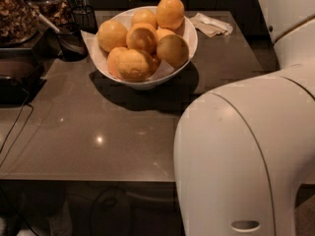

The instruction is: Pick orange from white bowl

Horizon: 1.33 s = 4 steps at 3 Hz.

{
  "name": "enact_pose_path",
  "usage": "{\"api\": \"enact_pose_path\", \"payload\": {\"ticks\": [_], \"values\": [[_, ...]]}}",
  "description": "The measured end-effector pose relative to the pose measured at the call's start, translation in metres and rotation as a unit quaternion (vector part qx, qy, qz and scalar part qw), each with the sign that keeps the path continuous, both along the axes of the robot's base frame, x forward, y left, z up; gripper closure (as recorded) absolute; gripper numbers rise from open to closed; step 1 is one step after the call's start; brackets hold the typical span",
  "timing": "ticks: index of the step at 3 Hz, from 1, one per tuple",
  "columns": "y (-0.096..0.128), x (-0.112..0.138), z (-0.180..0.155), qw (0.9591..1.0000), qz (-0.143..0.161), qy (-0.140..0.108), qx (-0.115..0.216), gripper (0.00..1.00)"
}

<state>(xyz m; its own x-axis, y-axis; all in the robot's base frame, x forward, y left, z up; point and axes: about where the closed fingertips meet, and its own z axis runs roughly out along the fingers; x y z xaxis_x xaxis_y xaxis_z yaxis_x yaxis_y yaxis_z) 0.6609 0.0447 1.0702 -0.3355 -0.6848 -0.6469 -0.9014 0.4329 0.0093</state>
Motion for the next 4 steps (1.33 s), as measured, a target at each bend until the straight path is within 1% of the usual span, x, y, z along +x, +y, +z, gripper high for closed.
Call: {"api": "enact_pose_path", "payload": {"ticks": [1,4], "values": [[0.0000,0.0000,0.0000,1.0000,0.000,0.000,0.000,0.81],[0.0000,0.0000,0.0000,1.0000,0.000,0.000,0.000,0.11]]}}
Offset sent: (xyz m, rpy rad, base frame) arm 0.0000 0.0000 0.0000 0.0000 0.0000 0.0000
